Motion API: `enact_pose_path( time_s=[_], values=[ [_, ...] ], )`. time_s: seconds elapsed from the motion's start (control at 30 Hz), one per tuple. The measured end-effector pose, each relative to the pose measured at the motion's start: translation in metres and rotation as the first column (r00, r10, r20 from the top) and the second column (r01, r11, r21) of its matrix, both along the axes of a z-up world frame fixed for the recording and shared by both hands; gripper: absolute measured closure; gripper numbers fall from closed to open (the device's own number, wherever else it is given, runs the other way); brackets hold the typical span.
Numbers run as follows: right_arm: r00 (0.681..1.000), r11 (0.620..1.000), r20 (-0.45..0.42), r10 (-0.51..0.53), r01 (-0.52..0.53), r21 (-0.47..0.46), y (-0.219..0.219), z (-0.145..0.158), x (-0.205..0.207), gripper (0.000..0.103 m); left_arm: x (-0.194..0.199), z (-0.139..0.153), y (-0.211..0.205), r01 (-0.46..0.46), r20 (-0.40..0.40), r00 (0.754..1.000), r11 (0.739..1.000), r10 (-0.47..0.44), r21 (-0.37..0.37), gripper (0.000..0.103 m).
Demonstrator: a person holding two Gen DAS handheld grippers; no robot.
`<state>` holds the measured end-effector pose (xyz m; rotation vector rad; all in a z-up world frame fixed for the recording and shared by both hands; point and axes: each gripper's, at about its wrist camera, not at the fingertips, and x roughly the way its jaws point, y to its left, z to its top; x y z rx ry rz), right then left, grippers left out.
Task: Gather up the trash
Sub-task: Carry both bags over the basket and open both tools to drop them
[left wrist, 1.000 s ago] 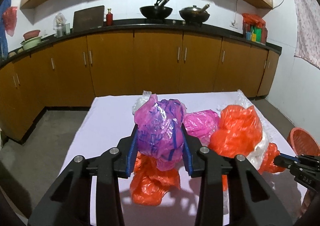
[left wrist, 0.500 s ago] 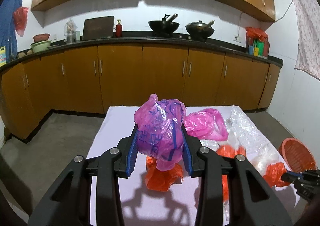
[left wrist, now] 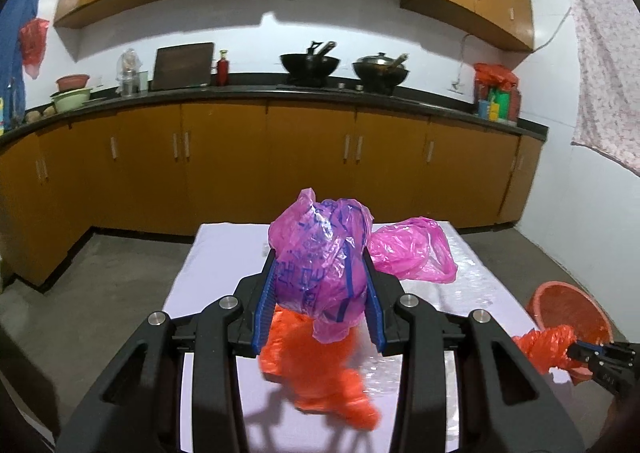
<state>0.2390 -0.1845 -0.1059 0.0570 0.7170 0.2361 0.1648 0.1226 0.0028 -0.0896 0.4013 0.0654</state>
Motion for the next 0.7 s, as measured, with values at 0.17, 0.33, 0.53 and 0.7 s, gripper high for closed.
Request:
enact_pose_path(
  time_s=[0.17,0.33,0.53,0.7],
  values=[
    [0.996,0.997,0.062,-0.07,0.069,0.024,-0.028,0.02,-0.014,0.096,-0.001,0.006,-0.031,0.073,0.01,0.997,0.997,-0.073,-0.004,0.064],
    [0.978,0.985,0.117,-0.171,0.167,0.038,-0.062,0.037,-0.027,0.096,0.0,0.011,-0.072,0.16,0.015,0.987,0.987,-0.16,-0.02,0.064],
    [0.945,0.958,0.16,-0.285,0.281,0.046,-0.103,0.049,-0.039,0.096,0.004,0.012,-0.126,0.27,0.007,0.963,0.962,-0.27,-0.033,0.064],
    [0.919,0.935,0.173,-0.353,0.347,0.069,-0.13,0.051,-0.044,0.096,0.011,0.008,-0.167,0.338,-0.014,0.941,0.941,-0.339,-0.025,0.064]
  ],
)
